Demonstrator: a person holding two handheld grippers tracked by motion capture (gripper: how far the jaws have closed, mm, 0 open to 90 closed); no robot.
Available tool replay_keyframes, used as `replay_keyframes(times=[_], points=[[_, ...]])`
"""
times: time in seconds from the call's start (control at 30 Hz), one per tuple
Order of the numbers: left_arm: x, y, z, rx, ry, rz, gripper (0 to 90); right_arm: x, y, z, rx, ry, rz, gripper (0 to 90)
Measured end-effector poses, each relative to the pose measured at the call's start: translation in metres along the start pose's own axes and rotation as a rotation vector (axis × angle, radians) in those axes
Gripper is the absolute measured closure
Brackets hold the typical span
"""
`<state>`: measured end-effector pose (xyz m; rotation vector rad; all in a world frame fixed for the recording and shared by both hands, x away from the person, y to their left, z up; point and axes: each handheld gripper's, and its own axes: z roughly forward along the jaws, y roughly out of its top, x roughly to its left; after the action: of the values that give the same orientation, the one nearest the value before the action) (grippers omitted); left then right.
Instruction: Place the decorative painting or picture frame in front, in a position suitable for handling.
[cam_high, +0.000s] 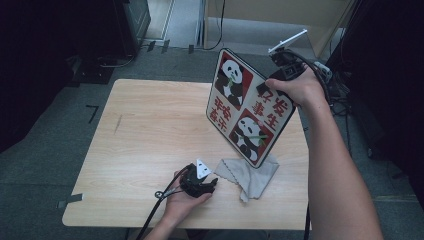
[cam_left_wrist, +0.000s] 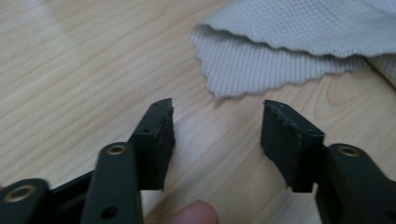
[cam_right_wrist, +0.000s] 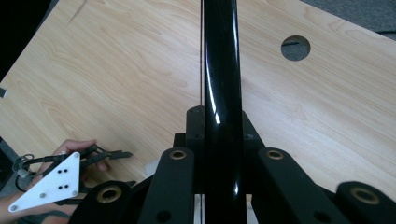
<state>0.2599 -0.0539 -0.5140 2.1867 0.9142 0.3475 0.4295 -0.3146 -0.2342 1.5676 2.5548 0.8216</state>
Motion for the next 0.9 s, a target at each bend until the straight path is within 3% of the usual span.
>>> replay_keyframes(times=[0.1,0.17,0.33,0.43,0.47,0.53,0.67,0.77,0.87,0.9], points=[[0.000,0.008,0.005,-0.007,-0.016,-0.009,52.9,-0.002,0.000,0.000,0.002,0.000,-0.003,81.7],[-0.002,0.011,0.009,0.003,-0.023,0.009,54.8,-0.003,-0.001,0.000,0.000,0.002,-0.006,81.7],[-0.007,0.013,0.013,0.012,0.011,0.024,59.4,-0.004,-0.001,0.000,0.005,0.005,-0.002,81.7],[-0.008,0.014,0.013,0.011,0.006,0.027,72.6,-0.004,-0.002,0.000,0.007,0.006,0.000,81.7],[-0.007,0.014,0.013,0.014,-0.001,0.036,72.6,-0.004,-0.002,0.000,0.007,0.006,0.000,81.7],[-0.005,0.015,0.012,0.029,-0.005,0.078,90.0,-0.004,-0.002,0.000,0.011,0.005,0.002,81.7],[-0.001,0.013,0.008,0.037,-0.012,0.094,90.0,-0.003,-0.001,0.000,0.013,0.004,0.003,81.7],[0.017,0.004,-0.008,-0.003,-0.002,0.045,90.0,-0.003,-0.001,0.000,0.012,0.003,0.007,81.7],[0.028,0.000,-0.018,-0.020,0.008,0.024,90.0,-0.003,-0.001,0.000,0.012,0.004,0.007,81.7],[0.039,-0.004,-0.026,-0.033,0.012,-0.014,90.0,-0.003,-0.001,0.000,0.014,0.005,0.011,81.7]])
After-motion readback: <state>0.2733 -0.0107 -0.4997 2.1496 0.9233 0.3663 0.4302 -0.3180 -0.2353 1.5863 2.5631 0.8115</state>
